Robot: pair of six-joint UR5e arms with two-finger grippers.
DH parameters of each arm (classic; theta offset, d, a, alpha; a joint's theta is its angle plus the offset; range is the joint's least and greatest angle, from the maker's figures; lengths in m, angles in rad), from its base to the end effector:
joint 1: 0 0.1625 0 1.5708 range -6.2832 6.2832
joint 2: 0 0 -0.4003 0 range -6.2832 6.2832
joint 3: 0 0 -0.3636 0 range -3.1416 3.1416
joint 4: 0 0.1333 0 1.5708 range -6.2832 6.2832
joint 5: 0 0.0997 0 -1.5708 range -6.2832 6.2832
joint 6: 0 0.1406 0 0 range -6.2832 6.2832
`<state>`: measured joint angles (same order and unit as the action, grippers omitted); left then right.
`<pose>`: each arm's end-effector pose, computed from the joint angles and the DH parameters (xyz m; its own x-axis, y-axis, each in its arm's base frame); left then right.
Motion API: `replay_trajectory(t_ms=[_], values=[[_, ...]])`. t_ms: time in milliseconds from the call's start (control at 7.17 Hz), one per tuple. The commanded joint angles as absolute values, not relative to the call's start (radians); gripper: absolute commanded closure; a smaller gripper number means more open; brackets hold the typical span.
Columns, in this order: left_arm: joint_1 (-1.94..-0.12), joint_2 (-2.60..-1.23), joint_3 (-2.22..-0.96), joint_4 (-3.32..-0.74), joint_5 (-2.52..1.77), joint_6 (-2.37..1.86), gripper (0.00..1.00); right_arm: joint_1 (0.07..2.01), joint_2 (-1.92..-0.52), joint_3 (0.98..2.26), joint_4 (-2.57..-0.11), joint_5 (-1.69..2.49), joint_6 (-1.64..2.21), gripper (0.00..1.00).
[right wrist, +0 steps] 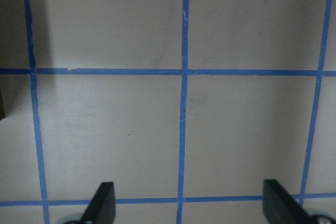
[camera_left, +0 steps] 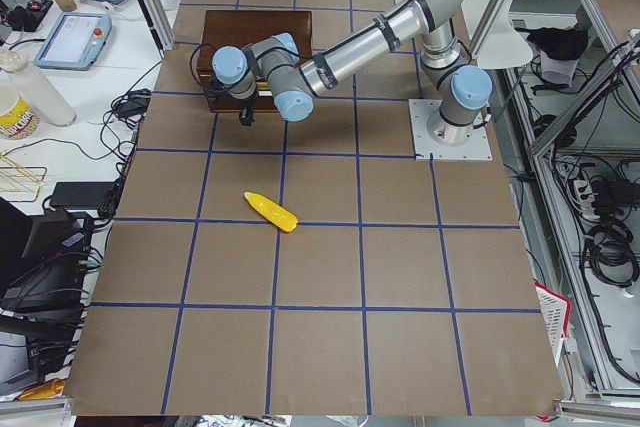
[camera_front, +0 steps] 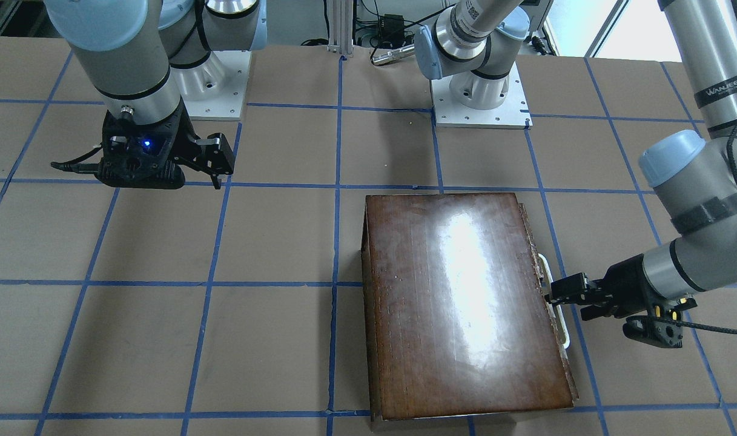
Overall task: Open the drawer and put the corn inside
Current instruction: 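Pull the drawer handle outward with the left gripper, sliding the drawer open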
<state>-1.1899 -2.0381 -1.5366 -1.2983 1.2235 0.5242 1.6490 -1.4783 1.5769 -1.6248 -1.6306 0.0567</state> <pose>0.0503 -0.6129 0.2208 -0.9219 0.1123 0.3709 0.1091 0.9936 -0.0297 0.1630 -0.4809 0.3806 -0.9978 -0.0241 0.0621 -0.0215 0.9989 0.0411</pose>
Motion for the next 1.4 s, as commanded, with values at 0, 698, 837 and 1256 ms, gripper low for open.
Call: replay_trajectory(t_ms=[0, 698, 837, 1256], values=[[-1.187, -2.039, -1.536, -1.298, 1.224, 0.531, 0.00, 1.649, -1.477, 1.577, -1.625, -1.629, 0.057, 0.00], [-1.163, -2.039, -1.536, -1.299, 1.224, 0.548, 0.00, 1.649, -1.477, 1.577, -1.626, -1.629, 0.057, 0.00], [-1.161, -2.040, -1.536, -1.307, 1.224, 0.548, 0.00, 1.649, -1.477, 1.577, -1.626, -1.631, 0.057, 0.00], [-1.134, -2.040, -1.534, -1.312, 1.227, 0.577, 0.00, 1.649, -1.477, 1.577, -1.624, -1.631, 0.057, 0.00]])
